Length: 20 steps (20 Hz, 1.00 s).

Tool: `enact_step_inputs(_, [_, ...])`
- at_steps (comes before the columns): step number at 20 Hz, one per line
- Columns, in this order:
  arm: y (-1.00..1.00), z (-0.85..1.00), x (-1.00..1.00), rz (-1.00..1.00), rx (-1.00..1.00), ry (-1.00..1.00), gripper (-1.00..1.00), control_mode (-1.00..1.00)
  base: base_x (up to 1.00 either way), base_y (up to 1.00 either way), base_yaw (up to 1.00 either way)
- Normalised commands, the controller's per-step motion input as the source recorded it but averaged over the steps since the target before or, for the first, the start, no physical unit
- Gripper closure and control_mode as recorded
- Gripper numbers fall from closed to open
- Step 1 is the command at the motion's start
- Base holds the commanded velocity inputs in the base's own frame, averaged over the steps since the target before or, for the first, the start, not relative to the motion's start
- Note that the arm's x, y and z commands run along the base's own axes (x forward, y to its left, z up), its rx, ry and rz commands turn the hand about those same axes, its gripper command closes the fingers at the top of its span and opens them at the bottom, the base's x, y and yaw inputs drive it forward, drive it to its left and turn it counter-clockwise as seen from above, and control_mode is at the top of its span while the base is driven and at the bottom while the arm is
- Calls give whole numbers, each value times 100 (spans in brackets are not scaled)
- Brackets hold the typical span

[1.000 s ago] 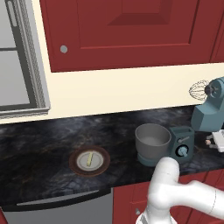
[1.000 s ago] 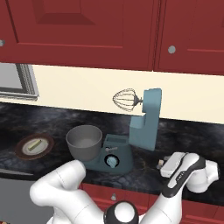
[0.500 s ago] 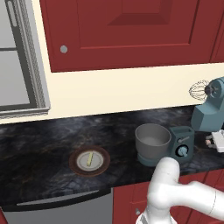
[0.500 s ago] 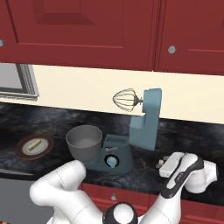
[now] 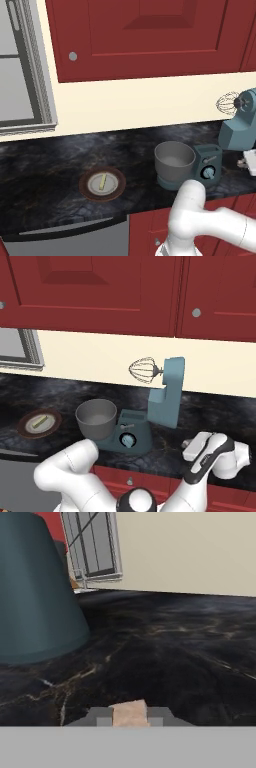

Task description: Add butter and sugar cubes to the stand mixer bowl and then turn on the stand mixer to begin making frosting.

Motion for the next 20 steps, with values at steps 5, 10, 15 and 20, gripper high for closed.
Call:
enact_step_inputs(5, [-10,9,-43,0,0,-1,100,-100,0,0,0])
enact_step_inputs(10, [0,31,-44,0,-4,-1,100,-100,0,0,0])
enact_step_inputs(15, [10,41,-47,-1,-15,-1,100,-100,0,0,0])
enact_step_inputs(20, [31,42,-44,-4,-23,0,100,-100,0,0,0])
